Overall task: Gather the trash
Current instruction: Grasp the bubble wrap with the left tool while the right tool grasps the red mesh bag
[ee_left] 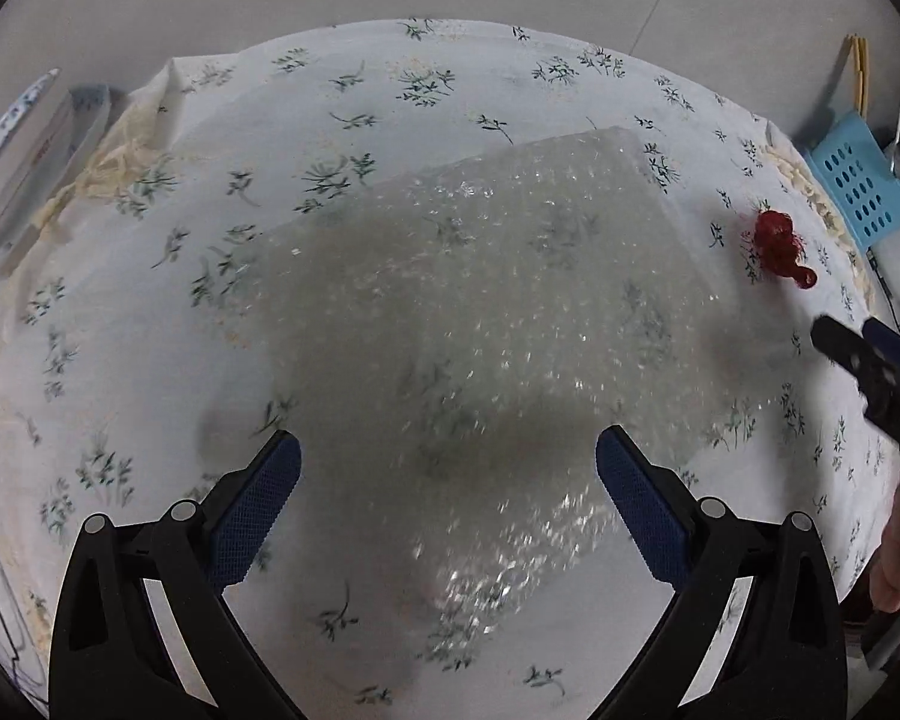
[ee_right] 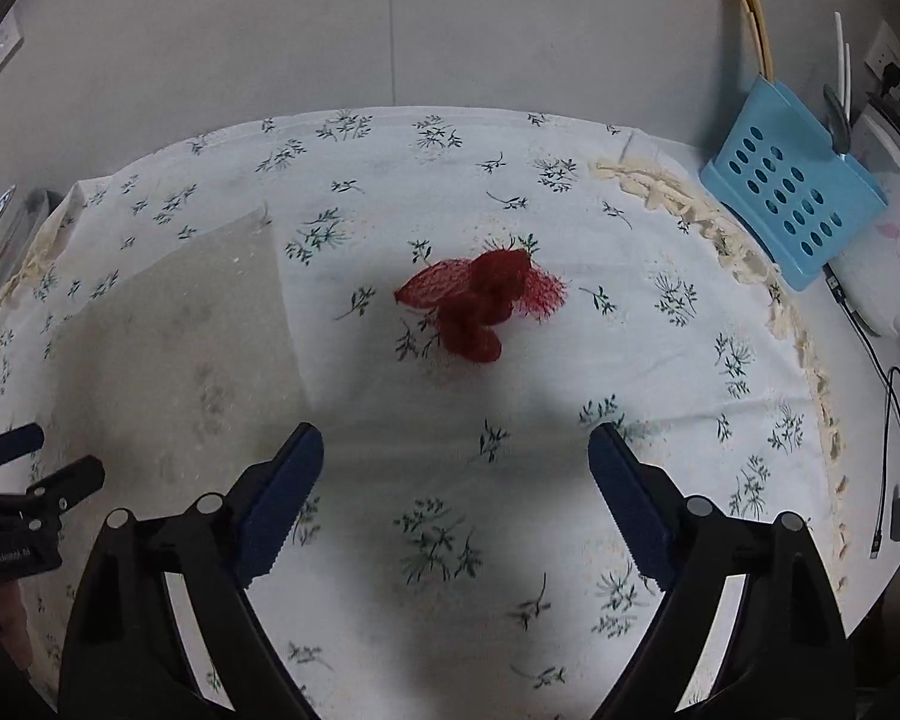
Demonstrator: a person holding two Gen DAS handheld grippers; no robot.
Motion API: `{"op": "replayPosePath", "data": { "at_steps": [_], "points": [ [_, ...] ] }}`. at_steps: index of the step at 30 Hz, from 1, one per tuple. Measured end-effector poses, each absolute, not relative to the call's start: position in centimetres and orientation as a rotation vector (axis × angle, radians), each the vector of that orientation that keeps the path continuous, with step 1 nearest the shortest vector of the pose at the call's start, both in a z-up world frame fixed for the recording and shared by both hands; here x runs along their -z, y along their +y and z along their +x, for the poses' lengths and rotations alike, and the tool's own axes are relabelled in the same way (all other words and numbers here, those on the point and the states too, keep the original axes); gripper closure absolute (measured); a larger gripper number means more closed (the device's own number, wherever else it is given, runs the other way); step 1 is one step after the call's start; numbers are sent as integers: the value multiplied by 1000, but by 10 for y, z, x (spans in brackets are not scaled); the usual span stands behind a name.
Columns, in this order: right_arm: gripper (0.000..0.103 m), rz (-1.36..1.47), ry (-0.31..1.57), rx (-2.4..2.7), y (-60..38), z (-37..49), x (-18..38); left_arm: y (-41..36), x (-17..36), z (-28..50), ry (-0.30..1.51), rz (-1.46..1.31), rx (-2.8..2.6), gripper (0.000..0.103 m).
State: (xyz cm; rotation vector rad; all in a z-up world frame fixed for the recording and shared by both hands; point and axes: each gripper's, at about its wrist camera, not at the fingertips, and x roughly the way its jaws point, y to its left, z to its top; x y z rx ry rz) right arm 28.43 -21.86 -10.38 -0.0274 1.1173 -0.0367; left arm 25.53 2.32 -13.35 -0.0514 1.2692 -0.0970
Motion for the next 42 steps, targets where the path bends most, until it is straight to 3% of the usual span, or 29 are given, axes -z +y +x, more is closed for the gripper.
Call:
{"op": "replayPosePath", "data": {
  "at_steps": [8, 14, 22, 27, 33, 42],
  "points": [
    [30, 29, 1173, 60, -228, 341, 119, 11, 148, 264, 1309, 40, 49, 10],
    [41, 63, 1240, 51, -233, 360, 134, 2, 145, 264, 1336, 57, 31, 26],
    [67, 75, 1266, 27, -233, 367, 141, -13, 143, 266, 1350, 53, 30, 43],
    [85, 83, 1250, 11, -233, 366, 139, -17, 138, 264, 1355, 27, 31, 63],
    [86, 88, 1218, -7, -237, 352, 132, -14, 131, 265, 1350, 8, 1, 84],
    [86, 71, 1181, -31, -236, 328, 117, -9, 130, 265, 1317, 0, 14, 91]
  ]
}}
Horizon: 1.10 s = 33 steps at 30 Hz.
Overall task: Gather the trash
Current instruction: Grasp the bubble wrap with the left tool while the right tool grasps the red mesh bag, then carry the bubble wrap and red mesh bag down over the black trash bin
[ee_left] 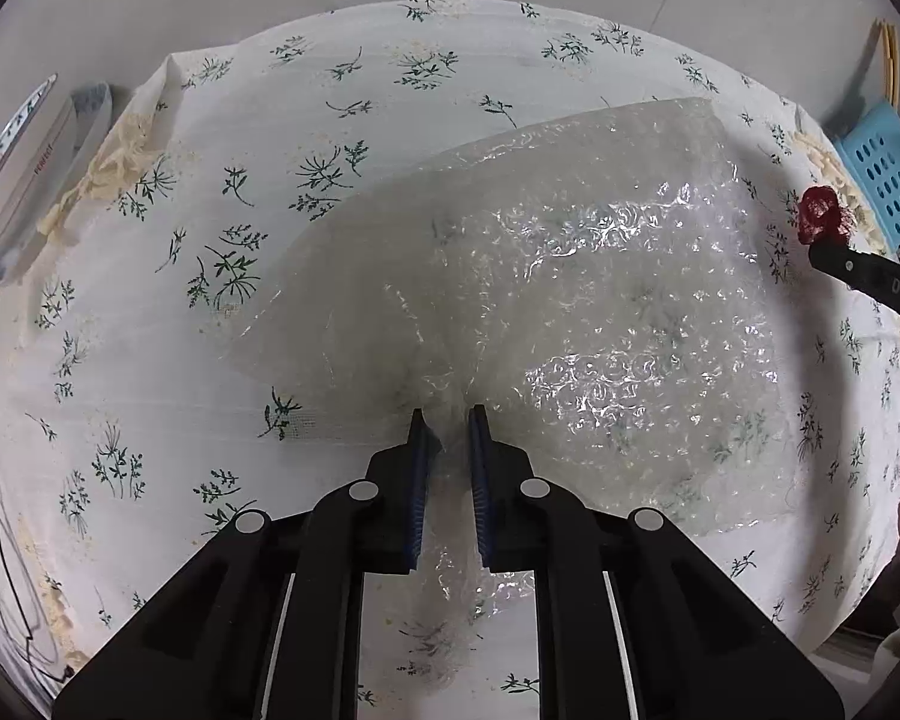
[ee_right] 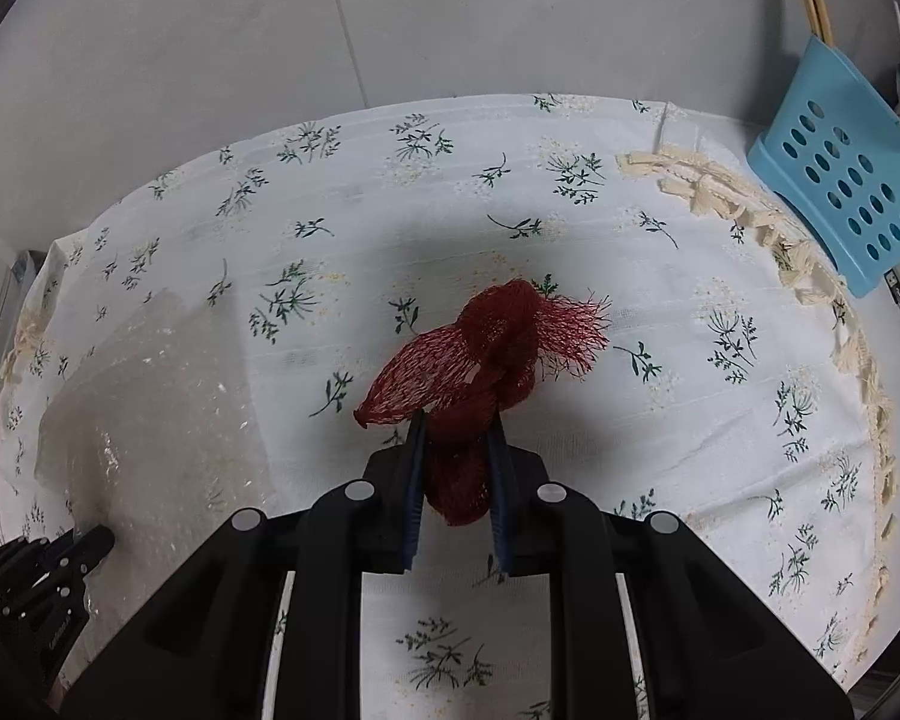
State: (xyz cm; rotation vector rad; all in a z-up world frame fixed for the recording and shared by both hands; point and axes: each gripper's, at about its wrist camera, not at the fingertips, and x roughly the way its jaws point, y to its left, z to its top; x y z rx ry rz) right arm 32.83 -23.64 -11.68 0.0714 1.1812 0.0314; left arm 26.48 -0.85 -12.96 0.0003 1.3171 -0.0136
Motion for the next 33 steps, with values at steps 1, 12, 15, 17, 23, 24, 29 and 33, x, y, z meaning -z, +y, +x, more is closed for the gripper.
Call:
{"op": "replayPosePath", "data": {
  "at_steps": [1, 12, 15, 17, 23, 24, 29, 33],
  "points": [
    [86, 66, 1176, -34, -235, 323, 113, -10, 129, 265, 1313, 1, 11, 91],
    [86, 61, 1124, -62, -230, 281, 84, 3, 123, 259, 1275, -48, 60, 95],
    [86, 77, 1105, -76, -231, 266, 74, 6, 118, 252, 1254, -43, 76, 95],
    [86, 60, 1083, -80, -228, 255, 67, 4, 116, 245, 1245, -45, 89, 95],
    [86, 59, 1041, -104, -222, 227, 49, 2, 111, 234, 1231, -59, 117, 95],
    [86, 60, 1037, -107, -222, 223, 47, 3, 109, 231, 1228, -62, 123, 95],
    [86, 61, 1017, -122, -219, 205, 39, 6, 101, 222, 1212, -80, 137, 95],
    [86, 46, 1015, -131, -213, 190, 41, 8, 94, 211, 1199, -90, 143, 95]
  ]
}}
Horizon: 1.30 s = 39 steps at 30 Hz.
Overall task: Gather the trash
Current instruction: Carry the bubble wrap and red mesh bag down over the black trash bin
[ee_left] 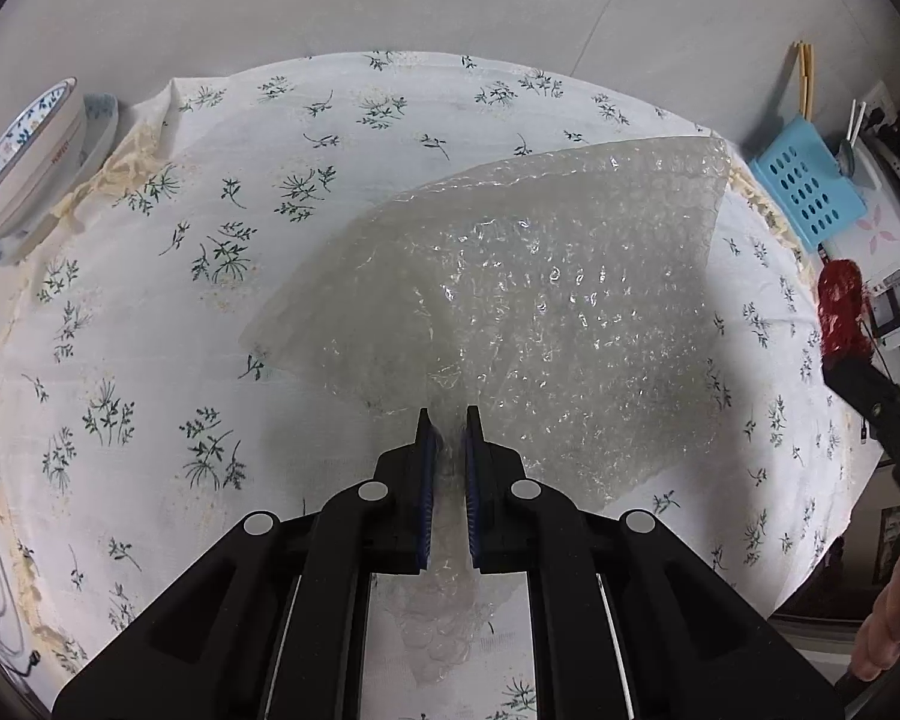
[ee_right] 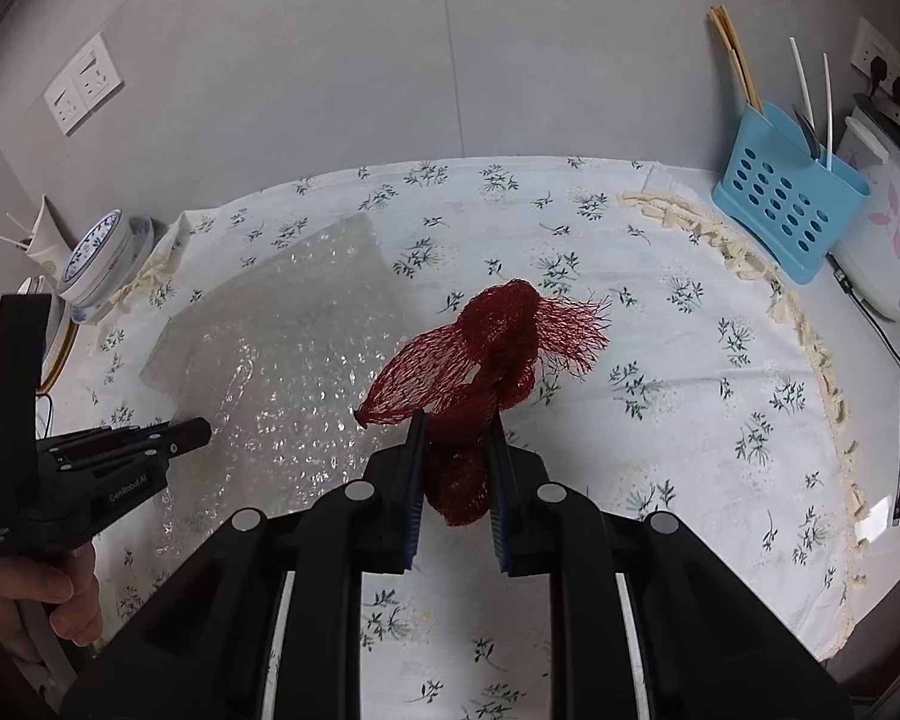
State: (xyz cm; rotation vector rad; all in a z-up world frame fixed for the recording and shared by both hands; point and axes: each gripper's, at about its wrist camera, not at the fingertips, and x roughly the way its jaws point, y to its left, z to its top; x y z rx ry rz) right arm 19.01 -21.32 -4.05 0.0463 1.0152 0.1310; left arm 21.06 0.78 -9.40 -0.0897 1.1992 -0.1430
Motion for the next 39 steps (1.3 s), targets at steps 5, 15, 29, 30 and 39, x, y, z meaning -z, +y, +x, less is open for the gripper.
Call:
{"op": "replayPosePath", "data": {
  "at_steps": [5, 15, 29, 30, 39],
  "points": [
    [86, 46, 1016, -146, -207, 171, 41, 11, 83, 193, 1185, -103, 150, 95],
    [86, 45, 1007, -163, -209, 133, 35, 14, 72, 153, 1180, -114, 155, 95],
    [86, 47, 996, -190, -226, 84, 27, 12, 65, 92, 1171, -126, 113, 95],
    [86, 46, 993, -193, -228, 80, 26, 11, 64, 86, 1169, -126, 110, 95],
    [86, 46, 980, -220, -239, 43, 19, -1, 63, 38, 1174, -131, 94, 95]
  ]
}}
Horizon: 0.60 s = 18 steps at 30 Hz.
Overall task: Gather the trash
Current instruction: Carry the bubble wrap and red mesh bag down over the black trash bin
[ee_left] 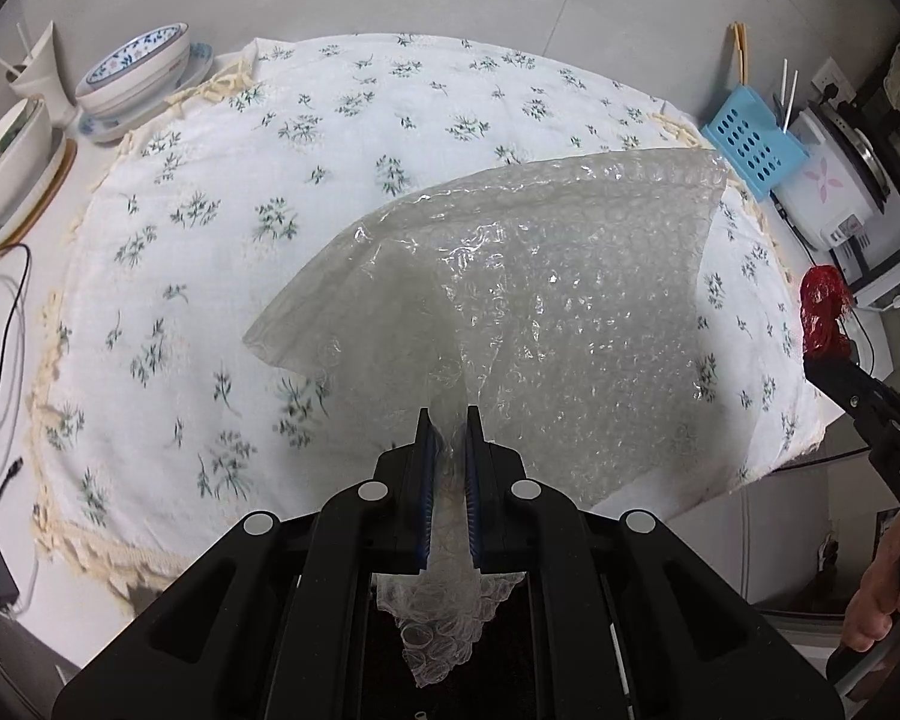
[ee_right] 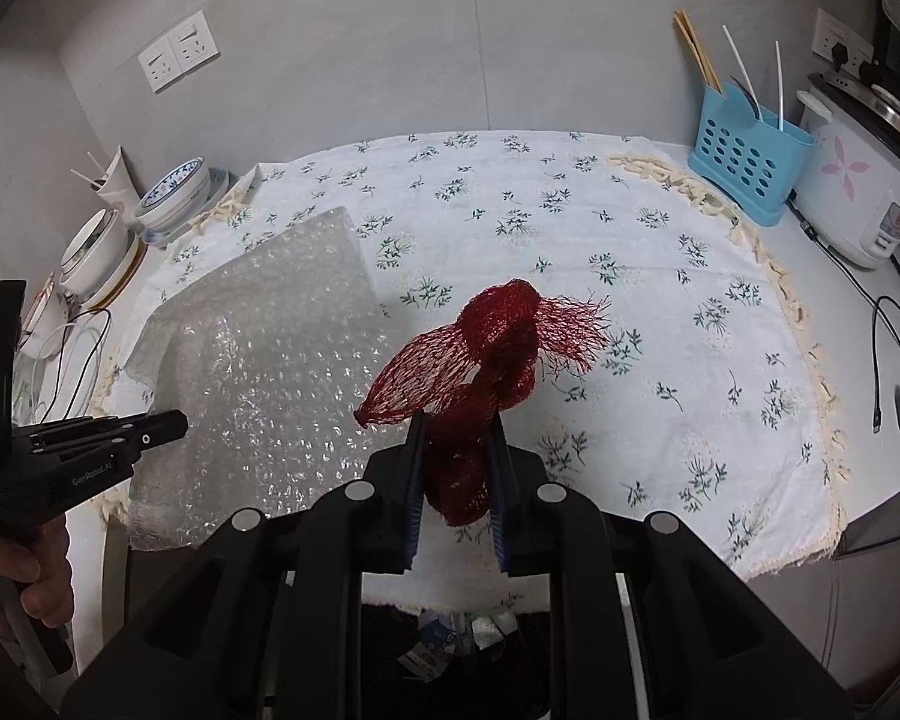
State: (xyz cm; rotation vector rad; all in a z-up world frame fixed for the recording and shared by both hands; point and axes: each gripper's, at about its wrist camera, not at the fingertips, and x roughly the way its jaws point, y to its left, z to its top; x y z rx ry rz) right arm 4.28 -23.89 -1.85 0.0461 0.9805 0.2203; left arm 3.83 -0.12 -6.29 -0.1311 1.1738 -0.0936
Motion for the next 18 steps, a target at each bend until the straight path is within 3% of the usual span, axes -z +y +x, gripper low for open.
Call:
{"op": "replayPosePath", "data": {
  "at_steps": [18],
  "points": [
    [86, 30, 1011, -262, -264, -38, 36, -32, 79, -53, 1209, -136, 94, 95]
  ]
}}
